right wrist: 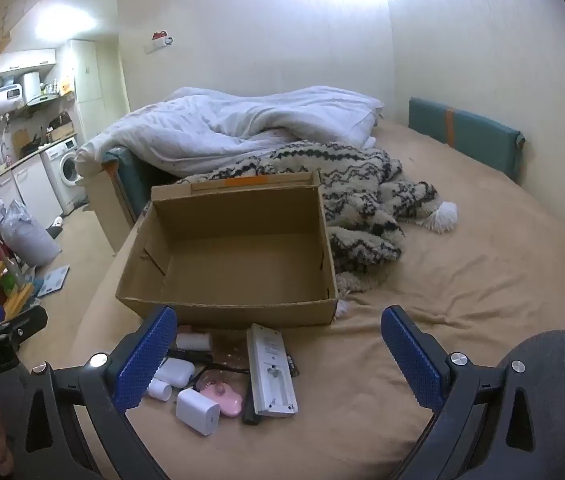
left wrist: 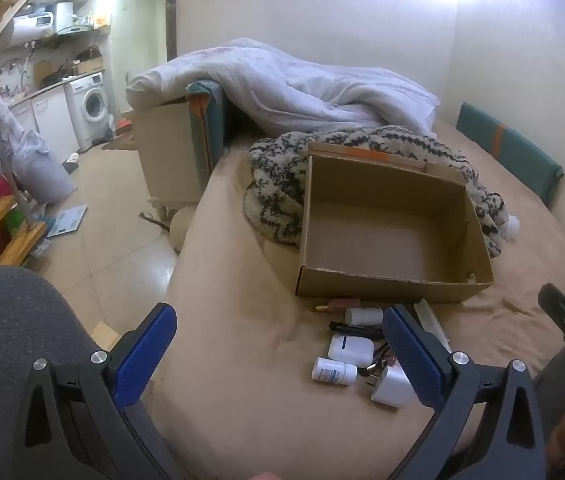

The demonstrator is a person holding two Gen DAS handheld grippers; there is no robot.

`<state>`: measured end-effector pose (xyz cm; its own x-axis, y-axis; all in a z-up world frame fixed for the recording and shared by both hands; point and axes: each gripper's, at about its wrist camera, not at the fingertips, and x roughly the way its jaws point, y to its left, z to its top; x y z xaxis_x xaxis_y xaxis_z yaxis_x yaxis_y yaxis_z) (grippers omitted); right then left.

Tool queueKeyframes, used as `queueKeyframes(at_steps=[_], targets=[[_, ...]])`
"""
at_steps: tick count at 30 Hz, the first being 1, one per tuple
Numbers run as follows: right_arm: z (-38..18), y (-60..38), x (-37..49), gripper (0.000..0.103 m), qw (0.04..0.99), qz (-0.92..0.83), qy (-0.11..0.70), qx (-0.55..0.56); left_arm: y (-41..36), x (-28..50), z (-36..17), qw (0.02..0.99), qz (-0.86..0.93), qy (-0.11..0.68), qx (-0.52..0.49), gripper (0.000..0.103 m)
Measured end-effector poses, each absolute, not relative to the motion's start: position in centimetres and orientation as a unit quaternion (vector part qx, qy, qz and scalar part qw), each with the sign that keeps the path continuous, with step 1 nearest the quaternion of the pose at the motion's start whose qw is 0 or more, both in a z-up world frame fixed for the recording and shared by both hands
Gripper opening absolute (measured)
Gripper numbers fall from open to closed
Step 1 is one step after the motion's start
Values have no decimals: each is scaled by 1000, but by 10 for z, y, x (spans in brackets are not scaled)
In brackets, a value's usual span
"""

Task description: Organize rigid objects

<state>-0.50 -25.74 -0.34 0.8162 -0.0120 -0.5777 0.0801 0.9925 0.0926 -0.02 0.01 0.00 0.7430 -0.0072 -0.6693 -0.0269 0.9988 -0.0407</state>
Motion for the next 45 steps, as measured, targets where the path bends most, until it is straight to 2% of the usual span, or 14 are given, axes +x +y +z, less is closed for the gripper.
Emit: queueKeyframes(at_steps=[45], targets=[[-4, -256, -4, 103, 947, -31, 314, 55, 1, -1, 1, 933, 9, 358, -23, 103]])
